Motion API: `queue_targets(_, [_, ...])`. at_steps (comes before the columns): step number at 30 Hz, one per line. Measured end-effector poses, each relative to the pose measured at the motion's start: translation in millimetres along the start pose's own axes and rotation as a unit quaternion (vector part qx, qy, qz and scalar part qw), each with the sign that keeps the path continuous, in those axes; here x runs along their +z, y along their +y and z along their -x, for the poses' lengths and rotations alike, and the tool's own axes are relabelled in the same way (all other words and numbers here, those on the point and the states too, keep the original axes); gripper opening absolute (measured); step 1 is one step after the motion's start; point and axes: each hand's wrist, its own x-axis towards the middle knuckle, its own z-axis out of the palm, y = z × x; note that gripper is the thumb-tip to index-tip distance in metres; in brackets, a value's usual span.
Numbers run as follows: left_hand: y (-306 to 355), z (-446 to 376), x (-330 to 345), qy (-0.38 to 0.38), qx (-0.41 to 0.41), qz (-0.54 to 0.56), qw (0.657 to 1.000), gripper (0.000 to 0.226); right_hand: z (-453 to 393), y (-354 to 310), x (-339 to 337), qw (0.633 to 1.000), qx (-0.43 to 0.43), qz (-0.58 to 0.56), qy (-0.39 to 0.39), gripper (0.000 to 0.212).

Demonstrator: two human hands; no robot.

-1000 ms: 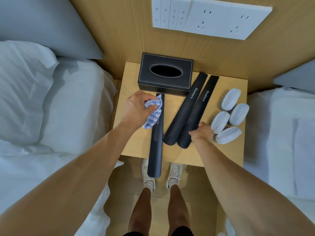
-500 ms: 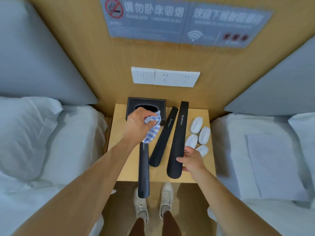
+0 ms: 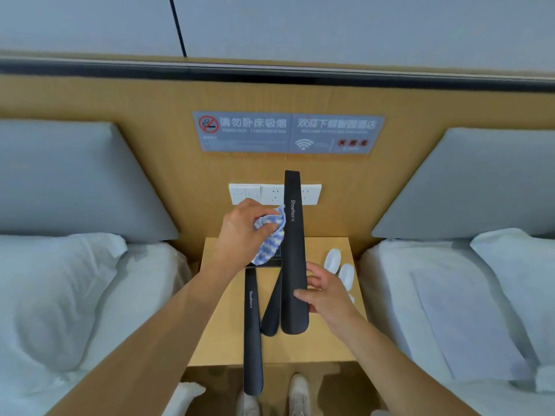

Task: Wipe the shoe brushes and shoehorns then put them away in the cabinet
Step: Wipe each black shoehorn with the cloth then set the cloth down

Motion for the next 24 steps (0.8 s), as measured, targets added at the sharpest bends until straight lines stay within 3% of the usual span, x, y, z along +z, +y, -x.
queue_targets(5, [38,-9,-29,0.048,0.049,0.003,0.998,0.017,16,-40,9,0.993,-0.102,0.009,-0.064,0.071])
queue_targets(9, [66,-17,-44,0.102,0.130,-0.029,0.986,0.016,20,-76,13,0.975,-0.165,-0.094,-0.115,0.064])
queue_targets(12, [77,-22,-48,0.122,0.157,-0.122,0.972,0.015,18,-101,12,0.963,-0.170,-0.160,-0.135,0.065])
queue_targets(15, [82,-24,-55,0.114,0.211,-0.153,0.959,0.021,16,-124,12,0.965,-0.179,-0.154,-0.112,0.060])
queue_targets(17, [83,-24,-61,0.101,0.234,-0.162,0.953,0.025,16,-134,14,0.968,-0.191,-0.132,-0.098,0.046])
queue_targets(20, [87,-23,-73,0.097,0.228,-0.197,0.949,0.024,18,-143,18,0.968,-0.207,-0.104,-0.092,0.033])
queue_targets(24, [95,-37,-100,0.128,0.176,-0.218,0.951,0.023,20,-156,17,0.968,-0.220,-0.063,-0.106,0.037])
